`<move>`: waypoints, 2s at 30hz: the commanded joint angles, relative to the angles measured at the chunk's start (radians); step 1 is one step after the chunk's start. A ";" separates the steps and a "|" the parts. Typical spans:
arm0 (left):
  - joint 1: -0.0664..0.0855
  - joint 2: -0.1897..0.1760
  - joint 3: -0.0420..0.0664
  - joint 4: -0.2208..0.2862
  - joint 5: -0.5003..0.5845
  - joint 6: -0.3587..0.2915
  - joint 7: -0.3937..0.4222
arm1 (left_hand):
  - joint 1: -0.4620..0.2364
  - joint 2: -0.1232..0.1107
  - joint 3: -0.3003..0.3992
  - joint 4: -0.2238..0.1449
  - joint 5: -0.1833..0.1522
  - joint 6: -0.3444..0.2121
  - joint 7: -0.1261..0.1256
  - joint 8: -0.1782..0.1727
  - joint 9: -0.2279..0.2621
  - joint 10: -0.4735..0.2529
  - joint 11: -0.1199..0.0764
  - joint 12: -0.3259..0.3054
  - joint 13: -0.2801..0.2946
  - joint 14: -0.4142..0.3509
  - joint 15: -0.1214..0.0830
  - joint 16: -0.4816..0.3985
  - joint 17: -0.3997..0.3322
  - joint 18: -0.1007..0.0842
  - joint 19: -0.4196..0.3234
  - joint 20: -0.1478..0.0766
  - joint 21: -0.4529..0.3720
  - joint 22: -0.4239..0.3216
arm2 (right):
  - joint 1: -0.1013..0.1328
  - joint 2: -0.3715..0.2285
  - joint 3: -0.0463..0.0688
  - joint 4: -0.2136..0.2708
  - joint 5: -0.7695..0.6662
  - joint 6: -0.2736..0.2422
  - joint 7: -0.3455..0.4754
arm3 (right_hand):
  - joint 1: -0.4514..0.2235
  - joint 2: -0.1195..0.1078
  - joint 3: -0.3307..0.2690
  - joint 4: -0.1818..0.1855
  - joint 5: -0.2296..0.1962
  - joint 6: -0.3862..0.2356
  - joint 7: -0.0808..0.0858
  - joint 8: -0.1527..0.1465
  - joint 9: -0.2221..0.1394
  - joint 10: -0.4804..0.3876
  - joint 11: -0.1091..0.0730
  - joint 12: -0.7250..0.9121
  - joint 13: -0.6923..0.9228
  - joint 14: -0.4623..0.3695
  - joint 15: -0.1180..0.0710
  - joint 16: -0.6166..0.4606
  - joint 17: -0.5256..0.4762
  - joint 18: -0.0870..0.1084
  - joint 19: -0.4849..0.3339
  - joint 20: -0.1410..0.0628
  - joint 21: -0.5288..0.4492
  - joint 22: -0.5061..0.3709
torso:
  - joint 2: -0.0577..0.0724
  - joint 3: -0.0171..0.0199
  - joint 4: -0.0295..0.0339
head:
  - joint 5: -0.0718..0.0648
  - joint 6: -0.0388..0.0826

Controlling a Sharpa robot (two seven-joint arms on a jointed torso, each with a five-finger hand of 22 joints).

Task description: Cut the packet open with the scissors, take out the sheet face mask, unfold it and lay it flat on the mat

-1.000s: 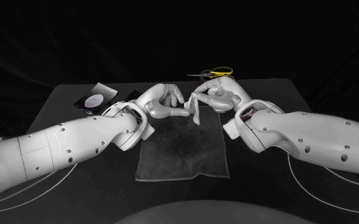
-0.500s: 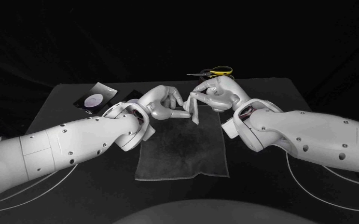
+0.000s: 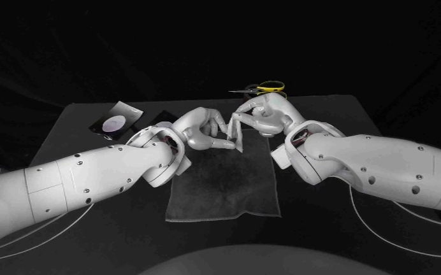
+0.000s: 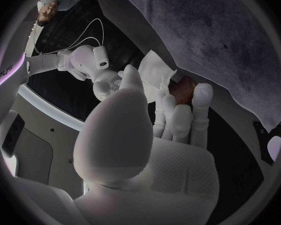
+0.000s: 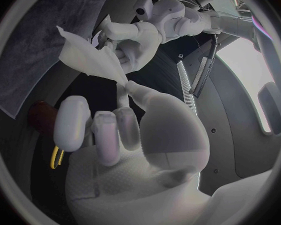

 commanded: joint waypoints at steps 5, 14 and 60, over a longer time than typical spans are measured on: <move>0.000 0.006 0.001 0.002 -0.015 -0.003 -0.028 | 0.019 0.014 0.017 0.002 -0.002 -0.006 0.003 0.005 -0.001 -0.008 0.002 0.012 0.007 0.003 0.005 0.009 0.009 -0.008 -0.005 0.003 0.012 0.009 | 0.000 -0.001 0.001 0.008 -0.014 0.015 -0.001 | 0.001 0.009 0.095 -0.091 0.005 0.007 -0.002 0.006 0.062 0.080 -0.005 0.004 0.181 0.095 -0.008 0.003 0.221 0.005 0.005 0.001 0.002 0.164 | 0.000 0.0006 -0.0001 | 0.000 -0.001; 0.000 0.009 0.002 -0.002 -0.002 -0.030 -0.051 | 0.040 0.039 0.046 0.001 -0.002 0.005 0.002 0.018 0.000 0.021 0.001 0.030 0.046 0.024 0.005 0.007 0.034 -0.009 -0.002 0.006 0.027 0.020 | 0.000 -0.006 0.001 0.025 -0.016 0.018 -0.002 | 0.001 0.009 0.095 -0.091 0.005 0.007 -0.002 0.006 0.062 0.080 -0.005 0.004 0.181 0.095 -0.008 0.003 0.221 0.005 0.005 0.001 0.002 0.164 | 0.000 0.0005 -0.0001 | 0.000 0.001; 0.038 -0.014 0.041 -0.017 0.106 0.160 -0.005 | -0.049 0.033 0.988 -0.144 -0.002 0.166 -0.039 -0.130 -0.112 0.071 -0.055 -0.109 -0.027 0.057 -0.047 -0.007 0.065 -0.010 -0.026 -0.037 0.103 0.033 | 0.013 -0.014 0.000 -0.085 -0.111 0.121 -0.001 | -0.004 0.010 0.097 -0.094 0.005 0.006 -0.002 0.009 0.065 0.080 -0.005 0.004 0.182 0.096 -0.007 0.005 0.224 0.005 0.006 0.001 0.006 0.165 | 0.000 0.0041 0.0010 | -0.003 0.006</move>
